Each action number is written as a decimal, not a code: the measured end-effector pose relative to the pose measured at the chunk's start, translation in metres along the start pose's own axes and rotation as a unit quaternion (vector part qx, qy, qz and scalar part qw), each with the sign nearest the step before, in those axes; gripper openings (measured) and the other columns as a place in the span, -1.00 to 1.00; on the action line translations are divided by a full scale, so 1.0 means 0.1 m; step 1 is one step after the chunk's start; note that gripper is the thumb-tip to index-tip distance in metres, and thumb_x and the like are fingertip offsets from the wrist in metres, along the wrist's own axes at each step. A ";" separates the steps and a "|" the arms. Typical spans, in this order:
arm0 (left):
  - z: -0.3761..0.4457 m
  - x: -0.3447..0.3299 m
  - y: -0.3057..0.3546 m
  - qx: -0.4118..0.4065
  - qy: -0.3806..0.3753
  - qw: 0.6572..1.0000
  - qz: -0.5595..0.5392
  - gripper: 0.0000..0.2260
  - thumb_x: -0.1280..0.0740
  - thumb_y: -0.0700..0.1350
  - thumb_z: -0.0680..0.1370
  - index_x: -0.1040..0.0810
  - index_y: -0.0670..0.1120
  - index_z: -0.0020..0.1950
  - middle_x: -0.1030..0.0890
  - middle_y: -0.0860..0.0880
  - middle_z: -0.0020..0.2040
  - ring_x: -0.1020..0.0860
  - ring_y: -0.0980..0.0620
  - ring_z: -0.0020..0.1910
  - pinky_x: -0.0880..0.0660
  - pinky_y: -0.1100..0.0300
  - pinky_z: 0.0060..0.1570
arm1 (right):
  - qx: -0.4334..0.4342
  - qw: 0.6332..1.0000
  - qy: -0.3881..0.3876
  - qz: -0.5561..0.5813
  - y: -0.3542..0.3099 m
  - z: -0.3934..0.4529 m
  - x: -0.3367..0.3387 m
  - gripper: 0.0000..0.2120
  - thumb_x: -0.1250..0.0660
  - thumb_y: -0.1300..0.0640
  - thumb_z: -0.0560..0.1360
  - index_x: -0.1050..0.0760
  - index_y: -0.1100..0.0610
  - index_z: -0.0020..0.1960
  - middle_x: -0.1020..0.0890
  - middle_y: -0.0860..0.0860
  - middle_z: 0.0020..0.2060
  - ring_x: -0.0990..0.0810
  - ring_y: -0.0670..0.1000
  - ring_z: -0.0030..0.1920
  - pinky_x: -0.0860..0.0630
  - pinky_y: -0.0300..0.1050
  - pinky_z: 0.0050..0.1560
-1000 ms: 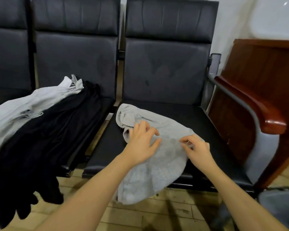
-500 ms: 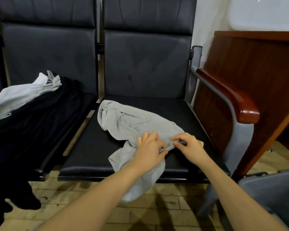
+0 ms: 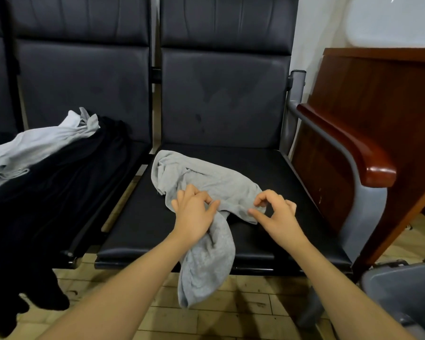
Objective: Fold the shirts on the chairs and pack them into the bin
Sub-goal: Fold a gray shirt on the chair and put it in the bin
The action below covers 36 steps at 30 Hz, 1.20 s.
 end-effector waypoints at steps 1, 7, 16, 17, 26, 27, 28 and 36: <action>0.00 -0.01 -0.01 0.004 0.004 1.000 0.004 -0.81 -0.29 0.06 0.55 -0.55 -0.02 -0.17 -0.32 0.09 -0.03 -0.23 0.06 0.05 -0.01 0.22 -0.08 | 0.009 1.000 -0.007 -0.018 -0.01 0.00 -0.02 -0.84 -0.42 0.01 0.45 -0.42 -0.12 -0.14 -0.54 -0.19 -0.15 -0.46 -0.27 -0.02 -0.05 -0.32 0.22; 0.03 -0.07 -0.03 -0.008 -0.005 1.000 0.010 -0.83 -0.31 0.03 0.54 -0.57 -0.04 -0.13 -0.30 0.08 -0.03 -0.21 0.07 0.06 0.00 0.22 -0.10 | 0.010 0.983 -0.089 -0.161 0.11 -0.01 -0.12 -0.79 -0.37 -0.09 0.48 -0.53 -0.13 0.11 -0.51 -0.27 -0.03 -0.41 -0.25 0.02 -0.09 -0.22 0.19; 0.01 0.08 -0.11 -0.016 0.026 0.999 -0.035 -0.84 -0.35 0.04 0.53 -0.57 -0.01 -0.17 -0.36 0.09 -0.05 -0.23 0.08 0.04 -0.05 0.19 0.06 | 0.056 0.976 -0.091 -0.189 -0.08 0.02 -0.01 -0.86 -0.15 0.08 0.62 -0.47 0.03 0.08 -0.50 -0.13 -0.10 -0.42 -0.12 -0.10 -0.37 -0.14 0.10; 0.01 0.10 -0.12 -0.014 0.030 0.999 -0.041 -0.85 -0.35 0.04 0.53 -0.56 0.00 -0.19 -0.37 0.10 -0.06 -0.24 0.07 0.04 -0.08 0.16 0.10 | 0.065 0.979 -0.081 -0.173 -0.14 0.01 0.00 -0.85 -0.13 0.11 0.63 -0.45 0.04 0.11 -0.49 -0.12 -0.09 -0.42 -0.10 -0.10 -0.35 -0.14 0.10; -0.05 0.16 -0.05 -0.057 0.023 0.997 -0.043 -0.84 -0.34 0.03 0.53 -0.57 -0.02 -0.18 -0.41 0.11 -0.12 -0.31 0.08 0.01 -0.03 0.23 -0.10 | 0.033 0.998 0.006 -0.054 -0.20 -0.01 0.09 -0.88 -0.31 0.08 0.55 -0.61 -0.03 0.02 -0.53 -0.10 -0.19 -0.48 -0.11 -0.09 -0.14 -0.17 0.08; -0.07 0.18 -0.03 -0.063 0.024 0.997 -0.038 -0.84 -0.34 0.03 0.53 -0.58 -0.02 -0.17 -0.41 0.11 -0.12 -0.30 0.08 0.00 -0.03 0.23 -0.10 | 0.030 0.997 0.032 -0.066 -0.19 -0.01 0.12 -0.89 -0.35 0.08 0.53 -0.64 -0.01 0.00 -0.55 -0.09 -0.21 -0.50 -0.09 -0.11 -0.15 -0.15 0.06; -0.08 0.20 -0.02 -0.069 0.025 0.997 -0.034 -0.84 -0.34 0.03 0.53 -0.58 -0.02 -0.17 -0.40 0.13 -0.13 -0.30 0.09 0.00 -0.04 0.22 -0.09 | 0.027 0.995 0.035 -0.094 -0.19 0.00 0.12 -0.88 -0.36 0.07 0.52 -0.64 -0.01 0.01 -0.55 -0.10 -0.21 -0.51 -0.07 -0.11 -0.13 -0.14 0.04; -0.15 0.39 -0.23 -0.065 -0.072 0.995 0.034 -0.93 -0.23 0.00 0.59 -0.49 0.08 -0.05 -0.38 0.16 -0.05 -0.28 0.08 0.01 -0.12 0.20 0.00 | -0.042 0.993 -0.074 -0.077 -0.21 -0.03 0.07 -0.92 -0.32 0.02 0.54 -0.60 -0.07 -0.04 -0.58 -0.15 -0.09 -0.49 -0.14 0.01 -0.15 -0.18 0.13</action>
Point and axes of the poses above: each hand's wrist, its own z-axis towards the middle knuckle, its own x-axis out of the back of the hand, y = z × x, the point moved 6 cm from there along z, towards the middle knuckle
